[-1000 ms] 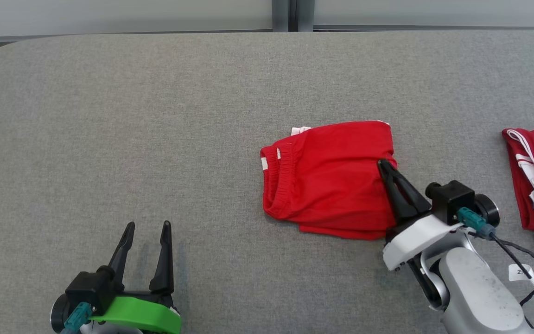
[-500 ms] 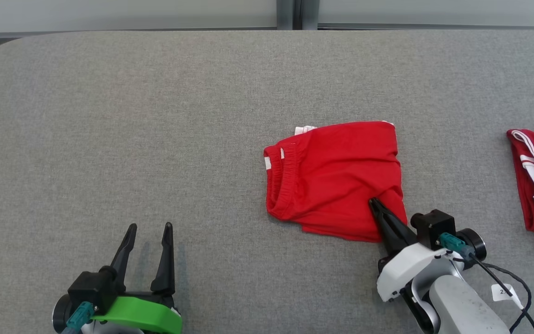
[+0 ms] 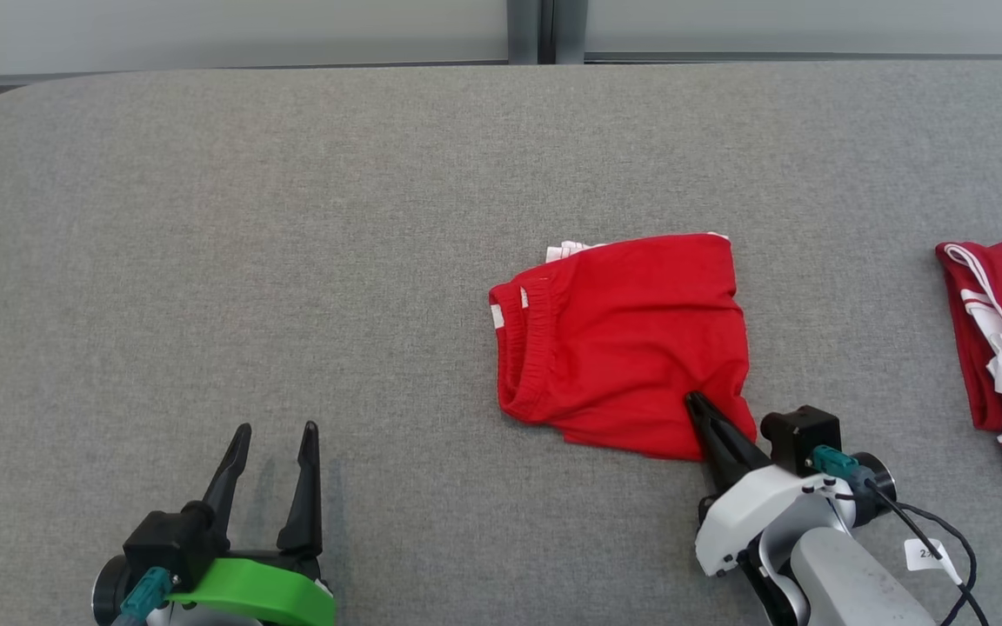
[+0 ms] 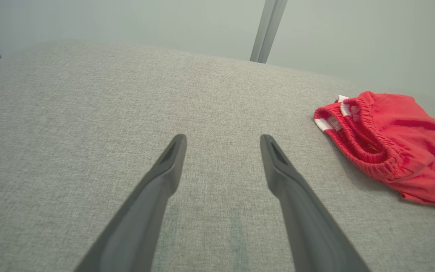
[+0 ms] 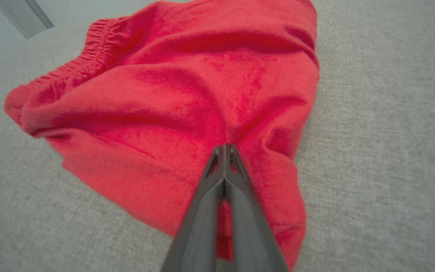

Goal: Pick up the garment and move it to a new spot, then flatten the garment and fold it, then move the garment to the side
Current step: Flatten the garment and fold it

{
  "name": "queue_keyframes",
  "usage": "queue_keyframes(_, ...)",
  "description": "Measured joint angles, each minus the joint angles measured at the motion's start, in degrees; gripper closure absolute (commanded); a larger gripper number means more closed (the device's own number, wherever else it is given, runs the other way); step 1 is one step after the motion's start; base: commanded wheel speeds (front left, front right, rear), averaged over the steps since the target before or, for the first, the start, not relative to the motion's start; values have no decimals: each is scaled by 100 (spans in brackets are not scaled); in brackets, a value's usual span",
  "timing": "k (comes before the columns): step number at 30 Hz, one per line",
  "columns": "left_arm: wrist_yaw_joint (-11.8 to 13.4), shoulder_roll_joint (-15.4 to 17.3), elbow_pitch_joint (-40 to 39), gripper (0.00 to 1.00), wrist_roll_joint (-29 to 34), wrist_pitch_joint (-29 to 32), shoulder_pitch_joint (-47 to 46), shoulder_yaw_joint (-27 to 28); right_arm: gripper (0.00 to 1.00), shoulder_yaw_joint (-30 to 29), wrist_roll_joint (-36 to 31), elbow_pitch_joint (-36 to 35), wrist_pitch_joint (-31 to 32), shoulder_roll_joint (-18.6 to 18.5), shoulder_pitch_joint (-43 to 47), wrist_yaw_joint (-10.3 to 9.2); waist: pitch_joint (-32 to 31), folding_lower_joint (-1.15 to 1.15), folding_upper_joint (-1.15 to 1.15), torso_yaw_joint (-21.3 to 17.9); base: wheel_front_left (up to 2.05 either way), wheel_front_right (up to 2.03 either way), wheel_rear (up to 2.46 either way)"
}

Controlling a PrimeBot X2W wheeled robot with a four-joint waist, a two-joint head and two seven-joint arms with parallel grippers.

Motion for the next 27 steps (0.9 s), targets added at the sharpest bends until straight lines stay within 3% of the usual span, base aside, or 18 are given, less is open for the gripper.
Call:
queue_keyframes(7, 0, 12, -21, 0, 0, 0, 40, 79, 98, 47, -16, -194, 3, 20, 114, 0, -99, 0, 0, -42, 0, 0, 0)
queue_keyframes(8, 0, 12, -35, 0, -1, 0, 62, 88, 87, 26, -27, -300, 10, 13, 171, 0, -124, 0, 0, -50, 0, 0, 0)
queue_keyframes(10, 0, 12, -63, 0, -8, 0, 97, 119, 56, -70, -64, -591, 16, -3, 303, 0, -180, 0, 0, -63, 0, 0, 0)
queue_keyframes(11, 0, 12, -80, 0, -9, 0, 111, 138, 27, -130, -82, -764, 19, -23, 370, 0, -212, 0, 0, -70, 0, 0, 0)
queue_keyframes(12, 0, 11, -96, 0, -14, 0, 133, 164, 6, -182, -107, -945, 19, -49, 442, 0, -245, 0, 0, -78, 0, 0, 0)
queue_keyframes(13, 0, 11, -102, 0, -18, 0, 165, 191, 0, -243, -138, -1137, 19, -81, 532, 0, -280, 0, 0, -88, 0, 0, 0)
queue_keyframes(20, 0, -12, -134, 0, -53, 0, 331, 363, 0, -1060, -504, -2387, 20, -330, 1220, 0, -523, 0, 0, -259, 0, 0, 0)
queue_keyframes(27, 0, -58, -164, 0, -56, 0, 395, 489, 0, -2008, -740, -2994, 20, -366, 1629, 0, -717, 0, 0, -374, 0, 0, 0)
